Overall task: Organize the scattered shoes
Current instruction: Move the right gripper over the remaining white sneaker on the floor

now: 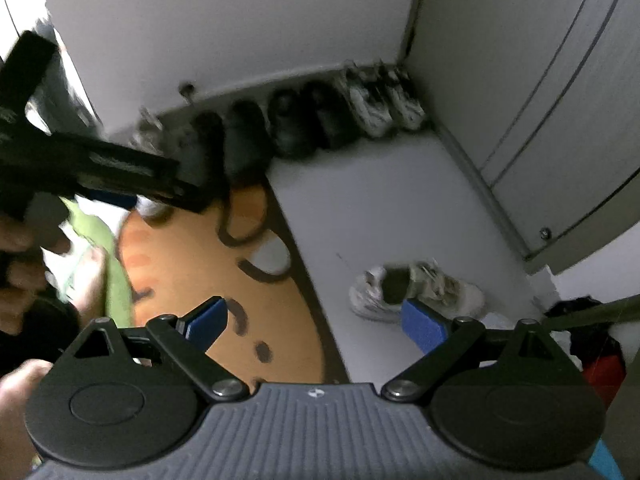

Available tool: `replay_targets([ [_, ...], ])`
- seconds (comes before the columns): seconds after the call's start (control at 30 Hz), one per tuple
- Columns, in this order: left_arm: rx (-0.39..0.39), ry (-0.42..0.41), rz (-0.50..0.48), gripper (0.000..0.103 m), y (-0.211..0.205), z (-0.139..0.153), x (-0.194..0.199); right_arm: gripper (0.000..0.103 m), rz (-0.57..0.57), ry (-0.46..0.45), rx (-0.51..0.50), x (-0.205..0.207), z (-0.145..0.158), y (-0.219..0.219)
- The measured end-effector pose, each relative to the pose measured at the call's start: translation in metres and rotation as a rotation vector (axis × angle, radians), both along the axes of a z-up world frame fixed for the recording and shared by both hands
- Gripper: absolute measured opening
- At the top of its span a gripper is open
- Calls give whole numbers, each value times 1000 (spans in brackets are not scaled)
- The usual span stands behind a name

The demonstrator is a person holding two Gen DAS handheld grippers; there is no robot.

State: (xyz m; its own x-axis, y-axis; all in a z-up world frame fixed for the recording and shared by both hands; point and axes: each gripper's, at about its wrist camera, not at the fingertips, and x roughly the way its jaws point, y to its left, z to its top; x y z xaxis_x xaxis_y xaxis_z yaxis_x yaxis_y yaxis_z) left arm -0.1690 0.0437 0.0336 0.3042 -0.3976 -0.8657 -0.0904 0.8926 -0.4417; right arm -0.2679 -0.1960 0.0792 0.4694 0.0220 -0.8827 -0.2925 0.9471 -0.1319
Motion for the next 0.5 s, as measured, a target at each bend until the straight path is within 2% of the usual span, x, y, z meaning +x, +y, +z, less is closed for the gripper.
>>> replay_targets([
  [0.07,-28,-4,-1,91,-1,-3,11,83,-7,15,-14,8,-13,-5],
  [0.17,-6,-45,-87,91,-10,0,31,69,-45,45,-11,27,-32,-17],
  [0.3,-42,5,-87,91,-3,-4,45,69,-84,62,-22,53,-55,-34],
  [0.37,-64,28,-78,91,2,-4,50,68,-99,102,-49,70,-74,-48],
  [0.5,-83,18,-87,92,10,2,54,53,-145,180,-47,104,-109,-75],
])
